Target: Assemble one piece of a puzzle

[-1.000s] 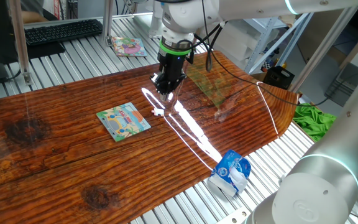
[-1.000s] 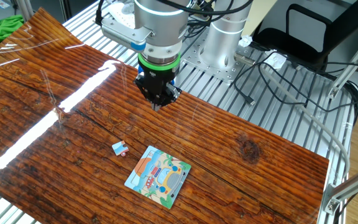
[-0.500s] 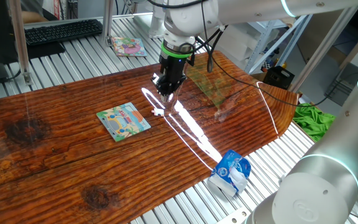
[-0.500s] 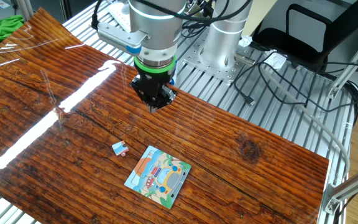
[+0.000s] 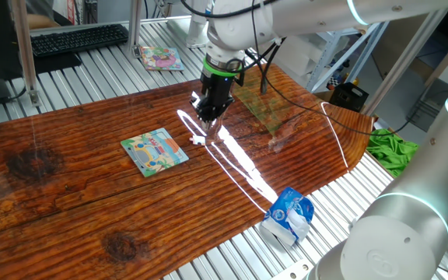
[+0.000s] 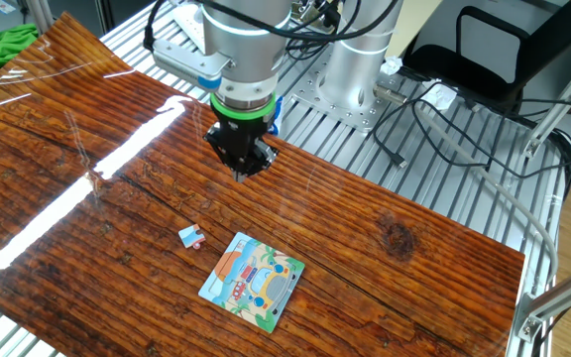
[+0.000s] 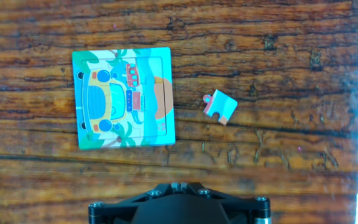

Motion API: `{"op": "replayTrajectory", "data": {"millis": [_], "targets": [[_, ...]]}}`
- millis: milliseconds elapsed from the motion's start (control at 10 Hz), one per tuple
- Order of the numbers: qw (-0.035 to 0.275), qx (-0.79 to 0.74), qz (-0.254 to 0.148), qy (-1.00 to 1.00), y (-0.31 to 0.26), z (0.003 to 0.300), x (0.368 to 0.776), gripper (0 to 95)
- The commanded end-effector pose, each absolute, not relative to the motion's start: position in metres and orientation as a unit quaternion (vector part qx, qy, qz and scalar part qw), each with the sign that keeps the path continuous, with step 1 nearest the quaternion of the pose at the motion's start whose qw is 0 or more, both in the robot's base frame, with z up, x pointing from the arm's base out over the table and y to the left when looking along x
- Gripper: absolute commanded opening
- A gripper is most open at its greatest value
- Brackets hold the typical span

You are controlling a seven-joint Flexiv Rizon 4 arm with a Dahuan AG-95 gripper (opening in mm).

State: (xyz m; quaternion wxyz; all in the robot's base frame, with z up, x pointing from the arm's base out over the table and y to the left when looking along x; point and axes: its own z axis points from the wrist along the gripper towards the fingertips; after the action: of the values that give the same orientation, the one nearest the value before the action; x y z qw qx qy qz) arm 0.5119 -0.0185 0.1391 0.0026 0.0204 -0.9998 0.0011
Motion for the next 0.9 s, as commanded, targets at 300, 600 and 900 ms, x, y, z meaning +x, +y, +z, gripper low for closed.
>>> {"op": "replayTrajectory", "data": {"millis": [300, 600, 900], "targets": [[0.002, 0.022, -0.003, -1.0, -0.023, 0.127, 0.518, 0.0], [0.002, 0.02, -0.007, -1.0, -0.028, 0.113, 0.527, 0.0], [0.002, 0.015, -0.012, -1.0, -0.037, 0.101, 0.537, 0.0]]}}
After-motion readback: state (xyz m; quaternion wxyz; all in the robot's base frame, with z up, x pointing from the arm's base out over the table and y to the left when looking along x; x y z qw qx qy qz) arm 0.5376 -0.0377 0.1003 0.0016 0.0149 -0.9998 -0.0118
